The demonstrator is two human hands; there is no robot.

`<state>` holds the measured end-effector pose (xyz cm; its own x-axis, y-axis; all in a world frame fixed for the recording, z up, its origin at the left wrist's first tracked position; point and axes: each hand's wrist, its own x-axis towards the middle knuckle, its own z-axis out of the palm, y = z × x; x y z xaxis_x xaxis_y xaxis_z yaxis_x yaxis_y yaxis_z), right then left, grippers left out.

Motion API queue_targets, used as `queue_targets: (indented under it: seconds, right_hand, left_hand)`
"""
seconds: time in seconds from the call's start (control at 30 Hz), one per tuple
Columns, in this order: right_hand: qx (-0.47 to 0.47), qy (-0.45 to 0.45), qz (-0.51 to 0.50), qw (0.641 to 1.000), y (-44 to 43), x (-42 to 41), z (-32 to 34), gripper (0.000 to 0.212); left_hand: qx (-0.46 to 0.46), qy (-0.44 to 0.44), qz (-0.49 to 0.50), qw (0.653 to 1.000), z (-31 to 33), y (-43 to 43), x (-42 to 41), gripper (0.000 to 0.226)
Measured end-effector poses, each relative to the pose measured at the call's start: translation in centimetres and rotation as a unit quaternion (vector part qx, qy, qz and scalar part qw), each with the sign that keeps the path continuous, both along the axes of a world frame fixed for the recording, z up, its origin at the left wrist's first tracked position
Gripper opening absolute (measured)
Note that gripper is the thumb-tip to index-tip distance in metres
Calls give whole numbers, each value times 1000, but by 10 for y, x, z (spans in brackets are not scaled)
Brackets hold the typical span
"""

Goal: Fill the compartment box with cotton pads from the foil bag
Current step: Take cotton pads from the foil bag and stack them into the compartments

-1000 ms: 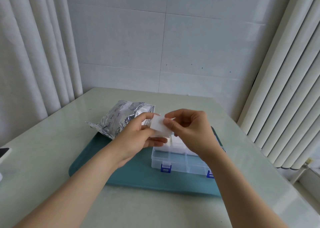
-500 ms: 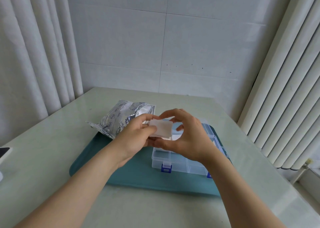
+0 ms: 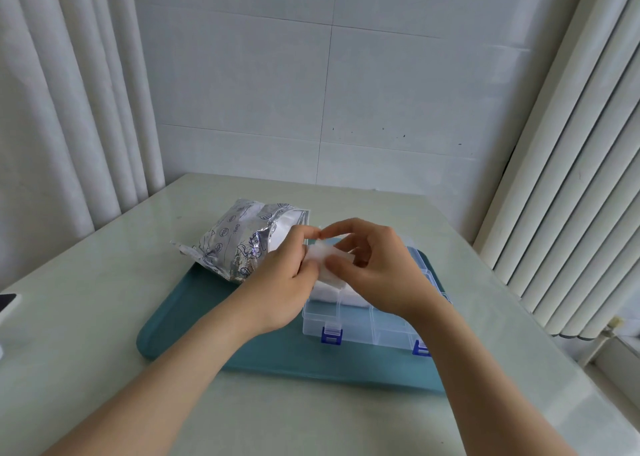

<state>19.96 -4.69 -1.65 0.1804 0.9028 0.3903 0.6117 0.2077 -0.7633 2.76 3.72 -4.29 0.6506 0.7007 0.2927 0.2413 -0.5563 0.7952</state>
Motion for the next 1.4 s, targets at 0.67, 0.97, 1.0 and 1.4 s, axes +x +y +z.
queue_targets:
  seconds: [0.67, 0.97, 1.0, 1.4]
  right_hand:
    - [-46, 17, -210, 977, 14, -8, -23, 9]
    - [-77, -91, -184, 976, 23, -19, -26, 14]
    - [-89, -116, -185, 972, 23, -20, -27, 16]
    - [-162, -326, -100, 926, 19, -23, -28, 35]
  left_hand:
    - [195, 93, 66, 974, -14, -6, 2, 25]
    - [235, 108, 45, 965, -16, -5, 5, 27]
    - [233, 112, 40, 965, -16, -4, 4, 27]
    - [291, 56, 76, 952, -9, -2, -1, 22]
